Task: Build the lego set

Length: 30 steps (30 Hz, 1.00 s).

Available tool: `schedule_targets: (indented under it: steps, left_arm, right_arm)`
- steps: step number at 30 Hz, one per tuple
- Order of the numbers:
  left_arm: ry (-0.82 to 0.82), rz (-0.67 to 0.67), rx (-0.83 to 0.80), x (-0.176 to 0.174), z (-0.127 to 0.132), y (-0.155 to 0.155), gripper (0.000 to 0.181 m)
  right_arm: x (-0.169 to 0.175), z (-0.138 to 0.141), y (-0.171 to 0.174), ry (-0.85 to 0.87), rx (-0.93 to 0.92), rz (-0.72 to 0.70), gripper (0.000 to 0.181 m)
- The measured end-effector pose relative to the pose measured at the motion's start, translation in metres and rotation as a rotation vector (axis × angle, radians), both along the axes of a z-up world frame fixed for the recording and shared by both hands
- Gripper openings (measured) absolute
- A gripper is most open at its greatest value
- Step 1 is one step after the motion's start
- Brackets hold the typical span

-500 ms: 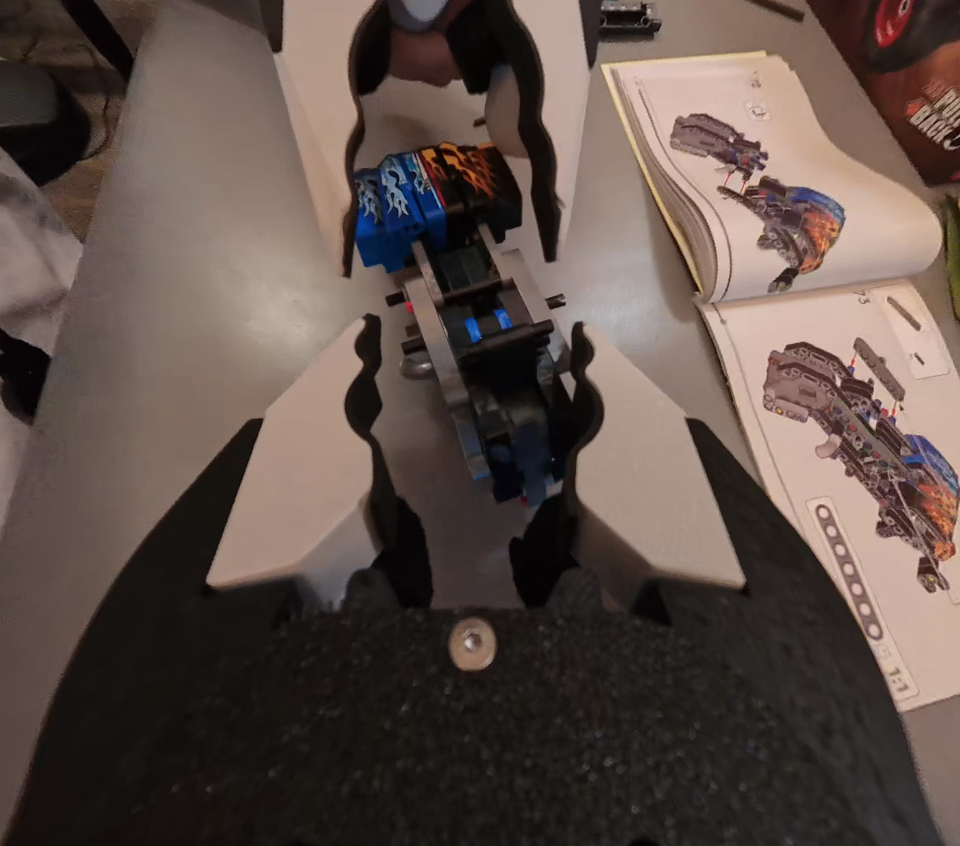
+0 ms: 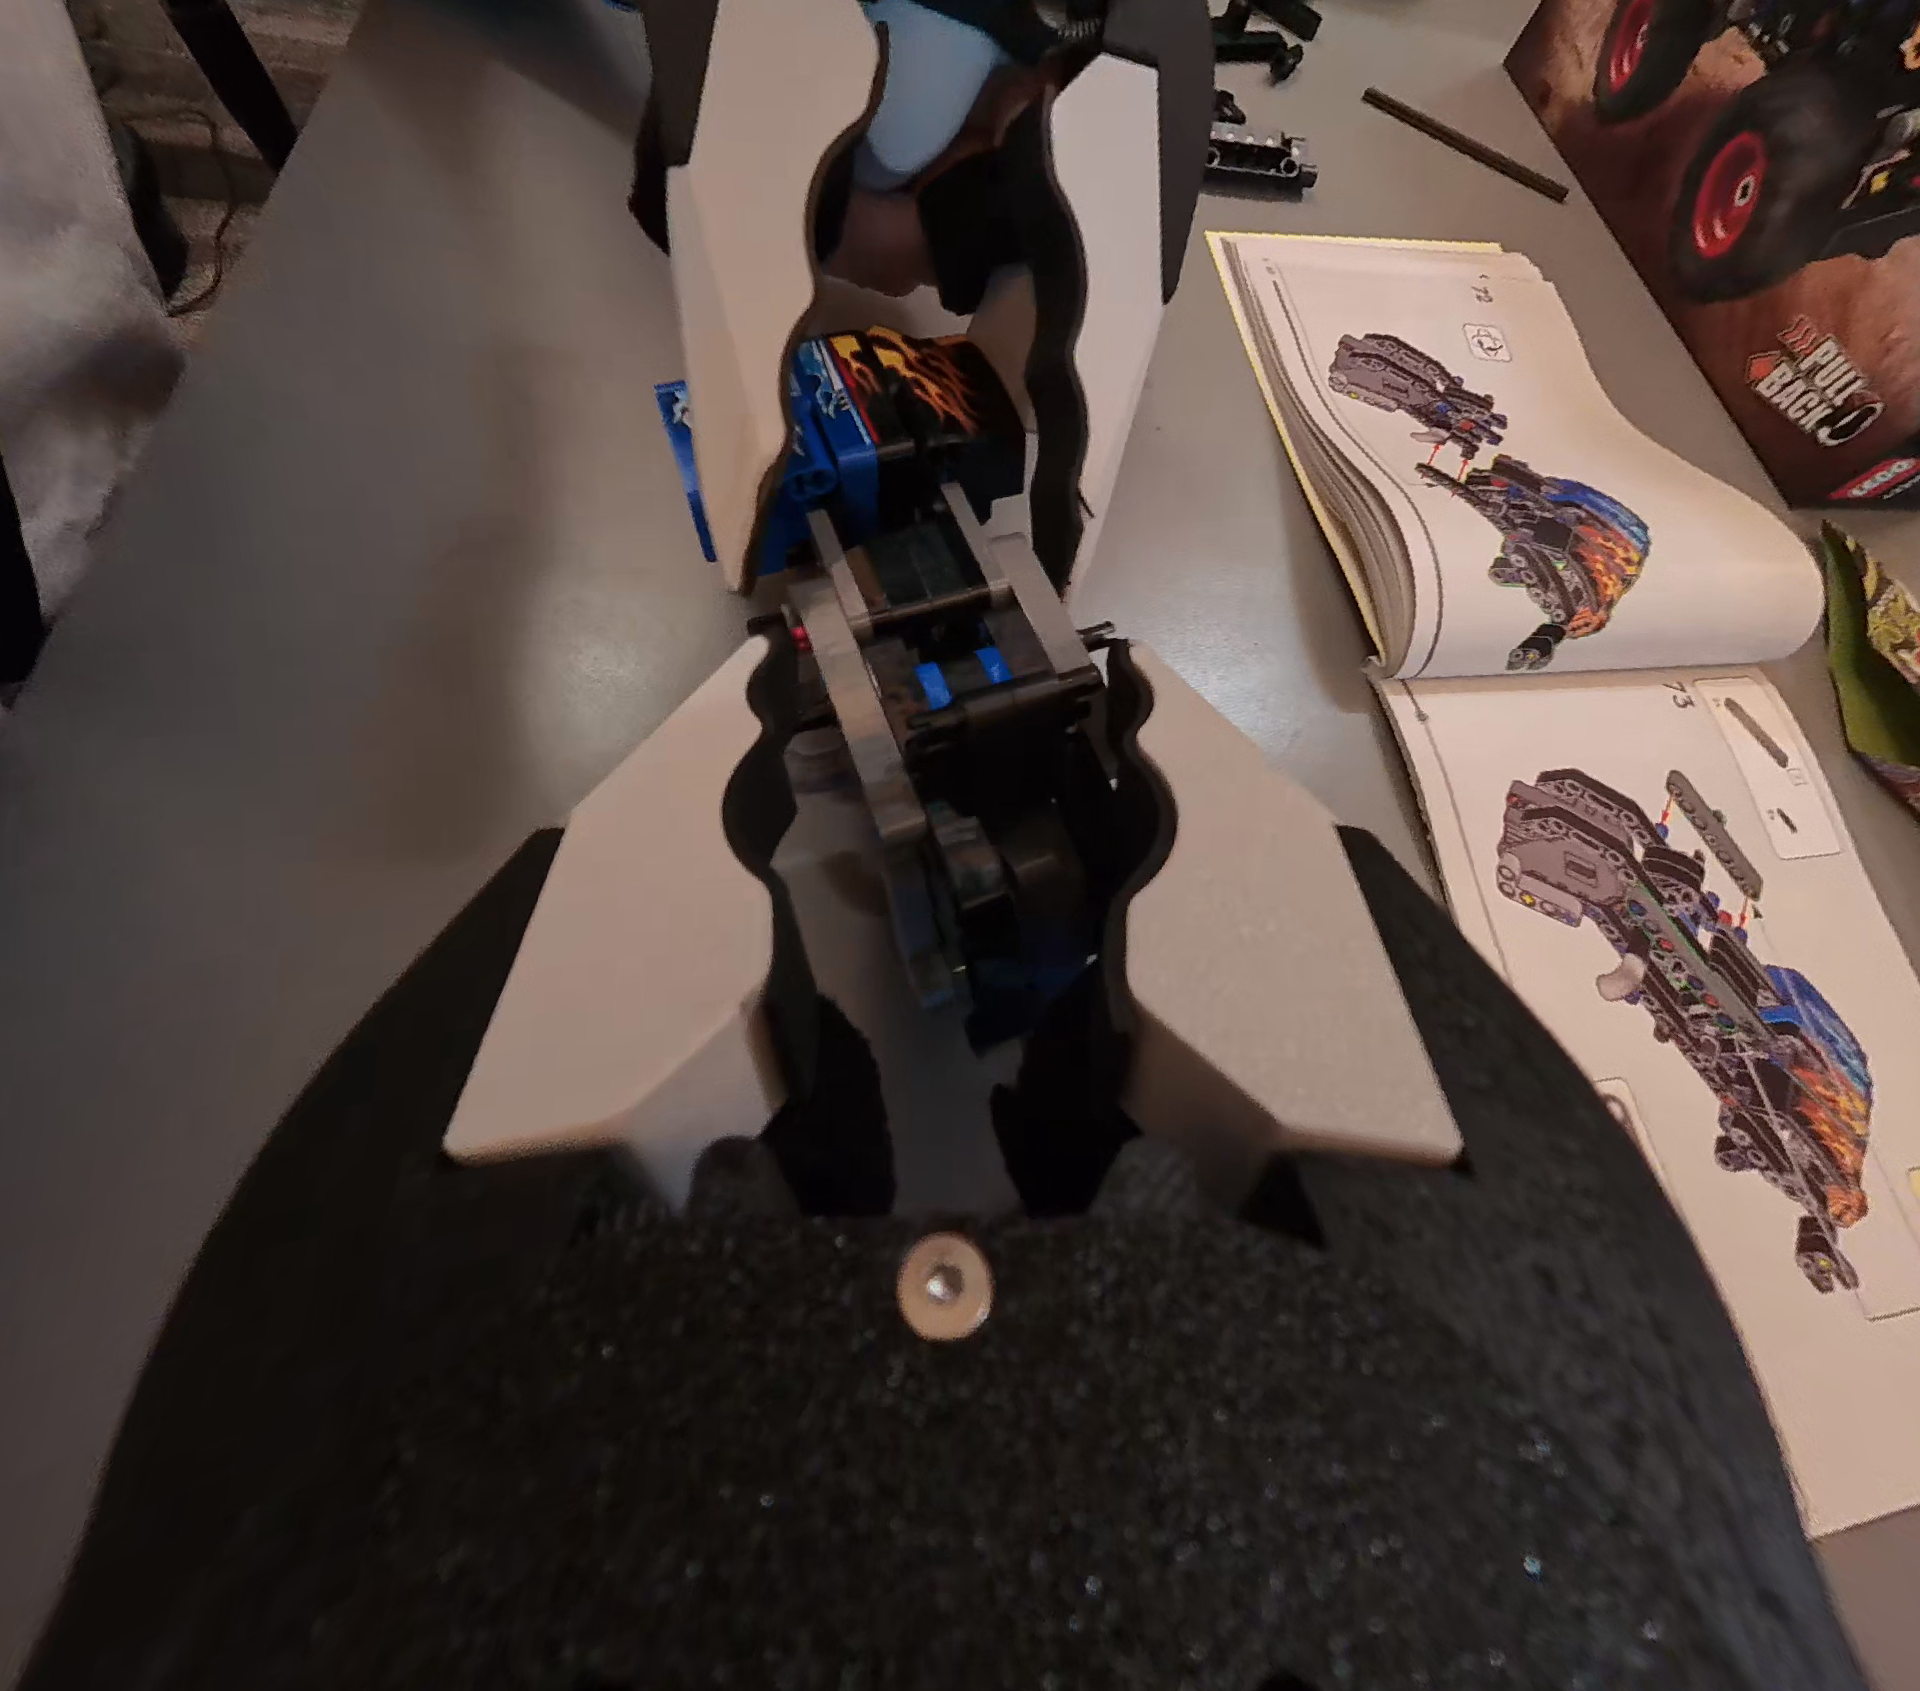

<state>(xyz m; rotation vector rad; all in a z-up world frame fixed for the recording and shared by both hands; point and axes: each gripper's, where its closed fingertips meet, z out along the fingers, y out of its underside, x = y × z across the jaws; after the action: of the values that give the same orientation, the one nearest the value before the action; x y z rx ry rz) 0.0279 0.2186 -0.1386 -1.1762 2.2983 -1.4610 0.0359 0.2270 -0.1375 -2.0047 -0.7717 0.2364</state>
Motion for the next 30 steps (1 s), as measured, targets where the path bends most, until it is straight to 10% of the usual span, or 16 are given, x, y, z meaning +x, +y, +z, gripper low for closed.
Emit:
schedule_targets:
  steps: [30]
  left_arm:
    - [0.029, 0.035, 0.060, 0.0015, -0.0043, -0.0086, 0.056]
  right_arm:
    - [0.0000, 0.0028, -0.0085, 0.075, -0.131, 0.026, 0.056]
